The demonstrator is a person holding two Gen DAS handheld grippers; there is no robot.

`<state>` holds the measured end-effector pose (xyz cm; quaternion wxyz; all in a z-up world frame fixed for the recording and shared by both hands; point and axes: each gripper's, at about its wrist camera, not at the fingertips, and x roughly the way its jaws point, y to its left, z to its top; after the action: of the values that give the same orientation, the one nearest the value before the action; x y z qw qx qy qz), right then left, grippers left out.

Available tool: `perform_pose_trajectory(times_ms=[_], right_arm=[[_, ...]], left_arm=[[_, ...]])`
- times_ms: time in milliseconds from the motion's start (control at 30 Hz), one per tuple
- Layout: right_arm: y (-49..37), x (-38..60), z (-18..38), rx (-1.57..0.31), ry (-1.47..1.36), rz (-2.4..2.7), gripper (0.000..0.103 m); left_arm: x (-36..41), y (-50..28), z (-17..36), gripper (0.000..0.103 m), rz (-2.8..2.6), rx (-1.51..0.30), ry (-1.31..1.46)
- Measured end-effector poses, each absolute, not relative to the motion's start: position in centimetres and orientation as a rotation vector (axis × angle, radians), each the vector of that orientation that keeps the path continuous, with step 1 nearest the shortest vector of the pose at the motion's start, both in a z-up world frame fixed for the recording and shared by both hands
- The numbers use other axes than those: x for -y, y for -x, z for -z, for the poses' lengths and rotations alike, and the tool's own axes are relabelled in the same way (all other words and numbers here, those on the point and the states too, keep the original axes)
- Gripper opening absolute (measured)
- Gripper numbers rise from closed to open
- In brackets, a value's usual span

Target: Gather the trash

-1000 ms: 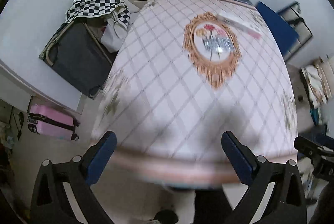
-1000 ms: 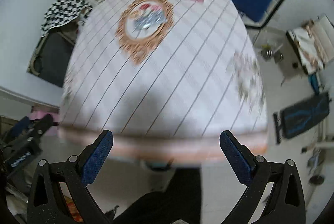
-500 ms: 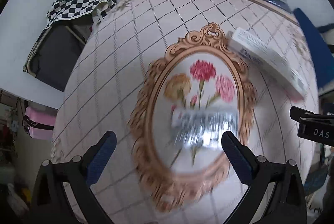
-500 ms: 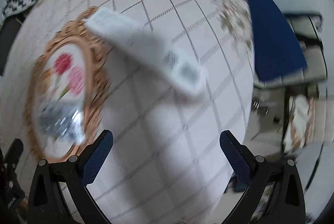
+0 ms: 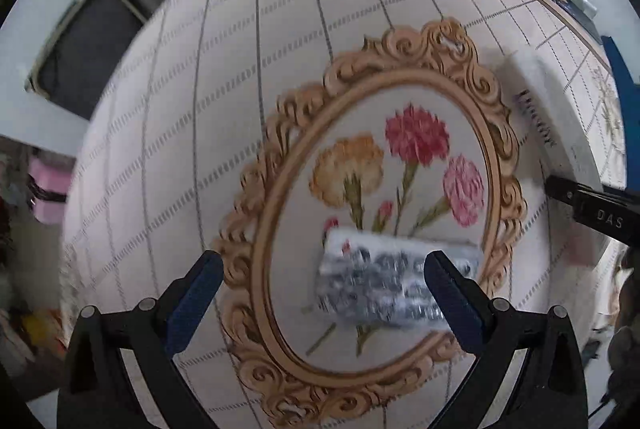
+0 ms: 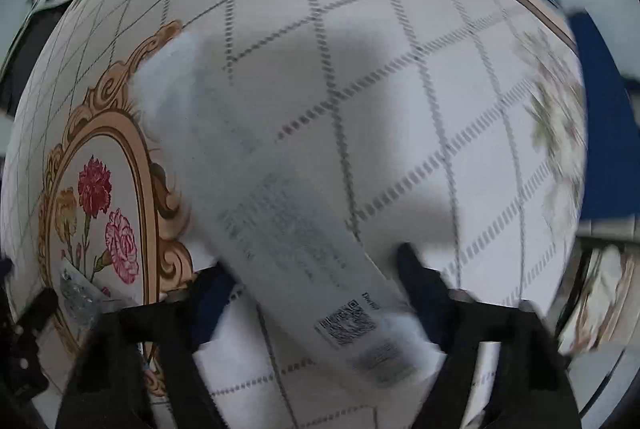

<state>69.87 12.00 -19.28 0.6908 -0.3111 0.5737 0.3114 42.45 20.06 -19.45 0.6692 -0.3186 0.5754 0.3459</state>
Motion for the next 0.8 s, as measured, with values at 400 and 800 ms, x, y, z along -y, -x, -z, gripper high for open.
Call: perform_pose_trajectory(times_ms=[400, 800], right_arm=[[-68.7, -1.6, 20.5, -1.371, 0.394, -0.541, 0.055], [-67.2, 0.9, 21.5, -1.363, 0.367, -0.526, 0.054]], left_arm=[[-16.9, -45.9, 22.8, 0.103, -0.67, -1.39, 0.676], [-17.2, -43.1, 19.9, 0.025, -0.62, -1.278, 0.74]])
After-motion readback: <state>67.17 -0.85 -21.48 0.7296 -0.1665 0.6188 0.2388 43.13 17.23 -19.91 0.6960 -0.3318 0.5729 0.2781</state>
